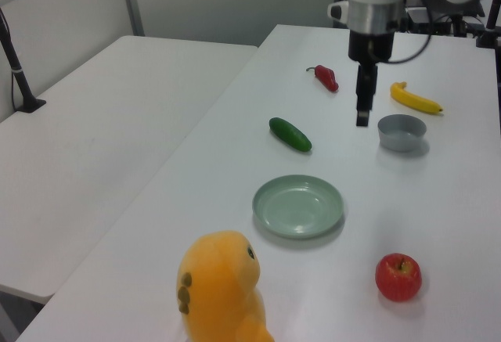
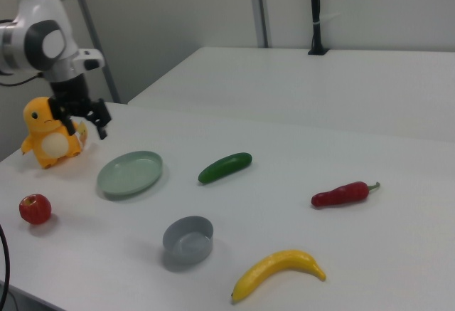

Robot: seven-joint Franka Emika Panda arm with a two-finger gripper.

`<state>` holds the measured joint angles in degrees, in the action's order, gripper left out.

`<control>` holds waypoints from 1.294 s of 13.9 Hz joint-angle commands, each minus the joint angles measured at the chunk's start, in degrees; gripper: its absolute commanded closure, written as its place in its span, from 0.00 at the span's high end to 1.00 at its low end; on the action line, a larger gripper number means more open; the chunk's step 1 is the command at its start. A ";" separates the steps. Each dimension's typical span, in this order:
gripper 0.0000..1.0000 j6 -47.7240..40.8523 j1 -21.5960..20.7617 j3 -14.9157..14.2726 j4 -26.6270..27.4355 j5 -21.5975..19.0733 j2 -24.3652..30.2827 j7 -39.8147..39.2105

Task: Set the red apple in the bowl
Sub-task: 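Lower the open gripper over the red apple, then close the gripper around the red apple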

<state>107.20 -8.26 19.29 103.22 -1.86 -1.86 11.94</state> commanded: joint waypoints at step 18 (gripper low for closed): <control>1.00 15.94 -17.40 5.41 6.03 8.17 -14.83 7.49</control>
<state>122.18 -24.64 25.31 110.35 3.86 -14.64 17.77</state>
